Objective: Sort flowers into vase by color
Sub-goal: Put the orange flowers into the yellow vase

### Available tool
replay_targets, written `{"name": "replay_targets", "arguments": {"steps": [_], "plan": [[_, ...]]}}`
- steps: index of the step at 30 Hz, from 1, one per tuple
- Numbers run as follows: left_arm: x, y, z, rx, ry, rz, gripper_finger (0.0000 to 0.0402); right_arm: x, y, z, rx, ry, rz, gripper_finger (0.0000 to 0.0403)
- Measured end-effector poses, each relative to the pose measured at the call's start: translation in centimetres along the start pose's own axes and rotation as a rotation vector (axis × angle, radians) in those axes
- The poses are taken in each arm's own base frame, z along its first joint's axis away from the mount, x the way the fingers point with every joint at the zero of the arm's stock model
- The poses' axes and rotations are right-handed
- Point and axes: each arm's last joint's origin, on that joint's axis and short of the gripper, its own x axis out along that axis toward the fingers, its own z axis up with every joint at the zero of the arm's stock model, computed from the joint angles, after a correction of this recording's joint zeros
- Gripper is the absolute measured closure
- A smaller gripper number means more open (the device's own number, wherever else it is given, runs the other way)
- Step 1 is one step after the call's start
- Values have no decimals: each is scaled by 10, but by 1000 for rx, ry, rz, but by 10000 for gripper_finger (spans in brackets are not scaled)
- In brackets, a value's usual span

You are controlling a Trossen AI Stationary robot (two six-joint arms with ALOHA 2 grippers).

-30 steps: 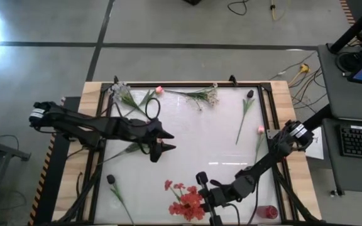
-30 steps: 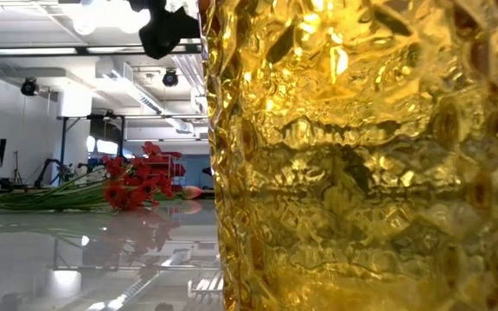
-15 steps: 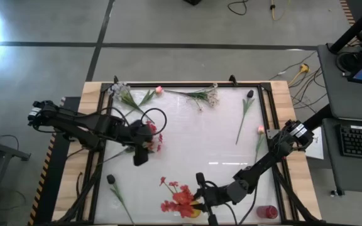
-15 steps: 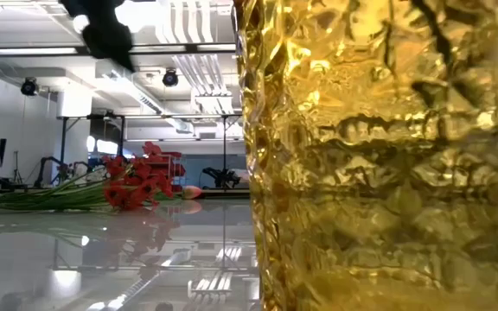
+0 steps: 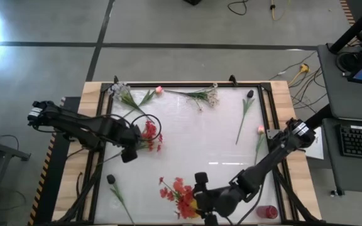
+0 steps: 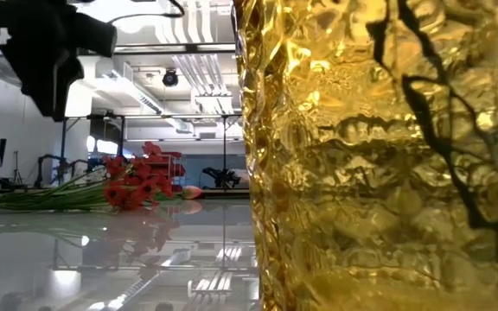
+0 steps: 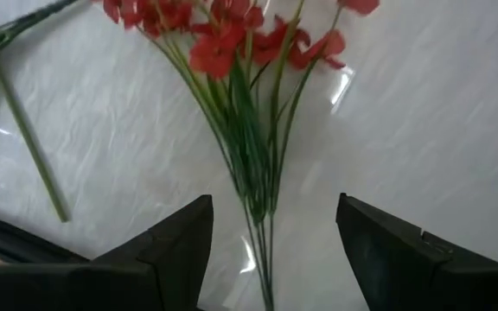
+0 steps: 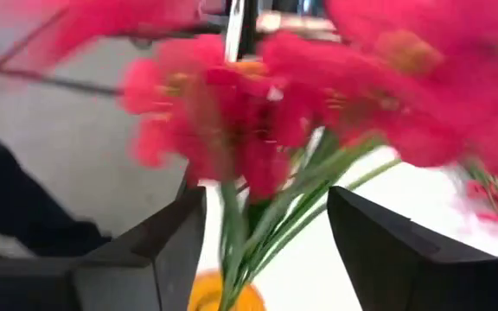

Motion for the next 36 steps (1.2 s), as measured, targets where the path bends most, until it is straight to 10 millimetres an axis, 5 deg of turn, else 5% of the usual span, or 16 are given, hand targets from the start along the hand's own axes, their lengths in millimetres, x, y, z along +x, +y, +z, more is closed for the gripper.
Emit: {"name": "replay_targets", "arguments": {"steps": [12,22,29,36], "plan": [[33,11,-3,-34,32,35,146,-52,12,27,137,273,8,118],[71,16,-8,1,-7,-5,133,-94,21,43,292,337,-67,139],[102,24,-15,-85,16,13,145,-99,20,48,346,301,-92,162],[119,22,-15,-75,9,17,201,-99,16,51,354,292,-97,185]]}}
